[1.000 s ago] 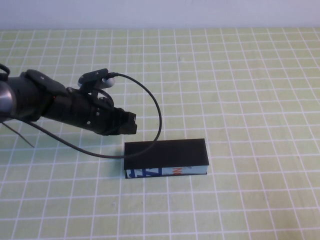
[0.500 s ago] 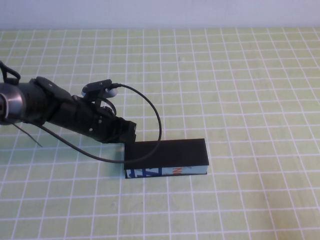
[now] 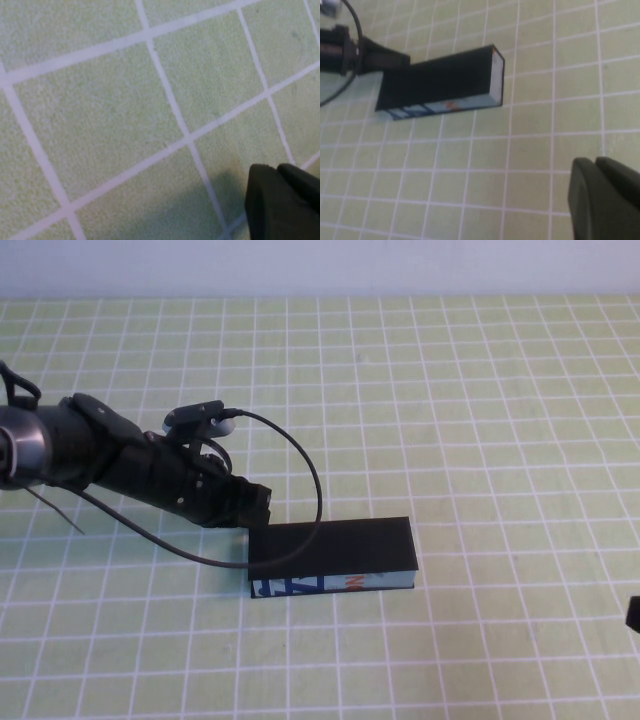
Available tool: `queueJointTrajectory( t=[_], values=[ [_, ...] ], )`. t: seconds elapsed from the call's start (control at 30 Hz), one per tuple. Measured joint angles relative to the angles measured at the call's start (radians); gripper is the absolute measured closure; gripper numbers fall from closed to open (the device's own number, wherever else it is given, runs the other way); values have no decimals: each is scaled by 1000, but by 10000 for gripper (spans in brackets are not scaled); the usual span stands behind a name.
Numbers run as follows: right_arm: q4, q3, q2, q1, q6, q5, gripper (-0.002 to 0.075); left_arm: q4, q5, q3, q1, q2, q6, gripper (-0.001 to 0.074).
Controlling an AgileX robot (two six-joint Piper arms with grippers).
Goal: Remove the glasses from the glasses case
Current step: Pick up the glasses from the glasses case
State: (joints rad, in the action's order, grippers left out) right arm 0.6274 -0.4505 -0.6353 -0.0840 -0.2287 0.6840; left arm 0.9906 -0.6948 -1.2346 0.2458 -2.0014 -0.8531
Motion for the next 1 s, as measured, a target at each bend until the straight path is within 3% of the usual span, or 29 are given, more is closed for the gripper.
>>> queueJointTrajectory(
  t=[0.17,0.27,0.57,0.77,0.87,1.0],
  values=[
    [49,-152,-284,-10,-168,68,743,-6,0,0,0,0,0,739],
    [70,-245,-442,-79,-223,64,743,-6,0,0,0,0,0,739],
    [-116,-511,-769,-495,-244,-43,743,-7,0,0,0,0,0,739],
    [-365,-641,-912,-664,-318,-65,741,-7,0,0,0,0,0,739],
    [-400,-690,-978,-700,-402,-65,706,-7,0,0,0,0,0,739],
    [-442,-744,-1063,-709,-472,-73,578,-8,0,0,0,0,0,739]
  ],
)
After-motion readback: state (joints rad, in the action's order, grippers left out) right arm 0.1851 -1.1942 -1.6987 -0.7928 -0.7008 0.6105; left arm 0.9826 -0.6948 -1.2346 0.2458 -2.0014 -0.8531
